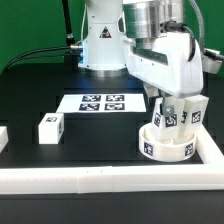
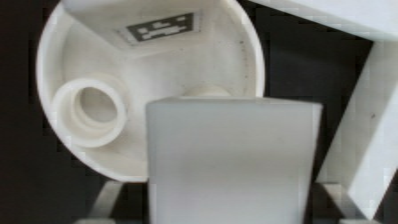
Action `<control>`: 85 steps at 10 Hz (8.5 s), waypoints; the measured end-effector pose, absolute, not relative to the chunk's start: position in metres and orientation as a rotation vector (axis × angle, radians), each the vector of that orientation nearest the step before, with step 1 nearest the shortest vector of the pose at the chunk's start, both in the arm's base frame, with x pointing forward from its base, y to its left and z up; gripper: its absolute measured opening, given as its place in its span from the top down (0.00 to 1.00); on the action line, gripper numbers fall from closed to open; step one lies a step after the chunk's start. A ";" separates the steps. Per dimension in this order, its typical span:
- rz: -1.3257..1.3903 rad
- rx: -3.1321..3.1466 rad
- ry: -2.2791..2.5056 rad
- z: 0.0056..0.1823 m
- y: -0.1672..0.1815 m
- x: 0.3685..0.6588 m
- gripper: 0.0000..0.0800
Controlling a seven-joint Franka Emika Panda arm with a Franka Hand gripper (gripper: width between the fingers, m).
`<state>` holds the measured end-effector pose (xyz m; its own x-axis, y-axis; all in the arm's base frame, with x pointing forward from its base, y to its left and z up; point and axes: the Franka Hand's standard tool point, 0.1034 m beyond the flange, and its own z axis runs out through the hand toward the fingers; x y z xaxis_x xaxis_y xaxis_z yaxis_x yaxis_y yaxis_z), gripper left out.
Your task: Assemble stool
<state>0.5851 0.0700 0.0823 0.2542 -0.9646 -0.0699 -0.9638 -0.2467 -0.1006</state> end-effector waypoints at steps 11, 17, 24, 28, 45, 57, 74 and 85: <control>0.137 -1.378 2.614 0.080 0.103 0.582 0.58; 0.182 -1.259 2.626 0.078 0.110 0.582 0.57; 0.173 -1.332 2.533 0.109 0.123 0.586 0.19; 0.128 -1.789 2.235 0.105 0.118 0.582 0.19; -0.027 -3.053 0.024 0.120 0.118 0.595 0.19; -0.069 -3.053 -0.759 0.095 0.122 0.594 0.19; -0.122 -3.127 0.182 0.083 0.122 0.595 0.58; -0.130 -2.533 1.733 0.081 0.115 0.597 0.58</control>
Offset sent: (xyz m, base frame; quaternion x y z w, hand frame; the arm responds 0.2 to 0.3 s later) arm 0.0000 0.0000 0.0000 0.0000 0.0000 0.1938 0.9810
